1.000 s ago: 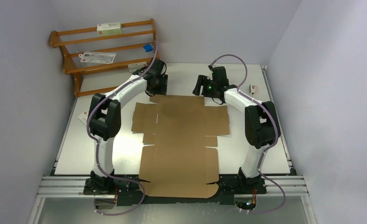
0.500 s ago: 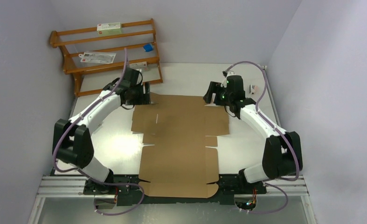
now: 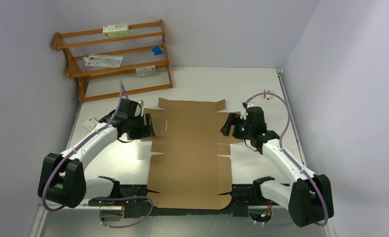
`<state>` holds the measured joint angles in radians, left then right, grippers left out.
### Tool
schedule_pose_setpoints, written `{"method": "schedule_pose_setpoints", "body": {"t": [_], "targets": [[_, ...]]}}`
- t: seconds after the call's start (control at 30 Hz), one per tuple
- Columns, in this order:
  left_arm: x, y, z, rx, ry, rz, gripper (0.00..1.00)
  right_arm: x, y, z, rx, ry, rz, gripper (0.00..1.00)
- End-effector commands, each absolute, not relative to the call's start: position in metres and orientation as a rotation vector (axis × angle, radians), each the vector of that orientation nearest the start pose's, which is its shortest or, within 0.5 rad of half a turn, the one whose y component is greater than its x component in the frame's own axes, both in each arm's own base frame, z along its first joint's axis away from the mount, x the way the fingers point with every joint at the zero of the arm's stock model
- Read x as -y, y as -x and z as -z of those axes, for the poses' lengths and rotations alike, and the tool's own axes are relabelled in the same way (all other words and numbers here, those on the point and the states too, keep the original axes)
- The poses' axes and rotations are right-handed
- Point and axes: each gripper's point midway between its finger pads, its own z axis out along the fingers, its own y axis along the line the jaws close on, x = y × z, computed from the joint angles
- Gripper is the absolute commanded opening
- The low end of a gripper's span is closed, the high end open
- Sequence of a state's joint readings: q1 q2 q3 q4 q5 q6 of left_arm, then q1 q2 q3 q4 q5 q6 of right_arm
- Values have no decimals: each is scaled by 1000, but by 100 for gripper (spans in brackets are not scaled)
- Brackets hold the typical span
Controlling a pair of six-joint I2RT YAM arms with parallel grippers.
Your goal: Fold the paper box
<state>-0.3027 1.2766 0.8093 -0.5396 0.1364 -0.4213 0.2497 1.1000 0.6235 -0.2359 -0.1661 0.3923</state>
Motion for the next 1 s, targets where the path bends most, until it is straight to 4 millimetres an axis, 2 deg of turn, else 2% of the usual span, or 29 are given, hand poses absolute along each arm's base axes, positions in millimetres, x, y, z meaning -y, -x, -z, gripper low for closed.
{"method": "schedule_pose_setpoints", "body": {"t": [0.0, 0.4, 0.67, 0.83, 0.97], "targets": [[136, -255, -72, -2634, 130, 543, 74, -115, -260, -79, -2397, -160, -534, 83], [148, -234, -41, -2715, 112, 637, 65, -115, -231, -35, -2516, -297, -571, 79], [147, -231, -30, -2736, 114, 598, 63, -111, -226, -22, -2552, -336, -538, 76], [154, -228, -26, -2749, 99, 613, 54, -119, -224, -17, -2562, -336, -599, 72], [159, -228, -31, -2743, 75, 619, 40, -125, -226, -21, -2560, -314, -642, 67]]}}
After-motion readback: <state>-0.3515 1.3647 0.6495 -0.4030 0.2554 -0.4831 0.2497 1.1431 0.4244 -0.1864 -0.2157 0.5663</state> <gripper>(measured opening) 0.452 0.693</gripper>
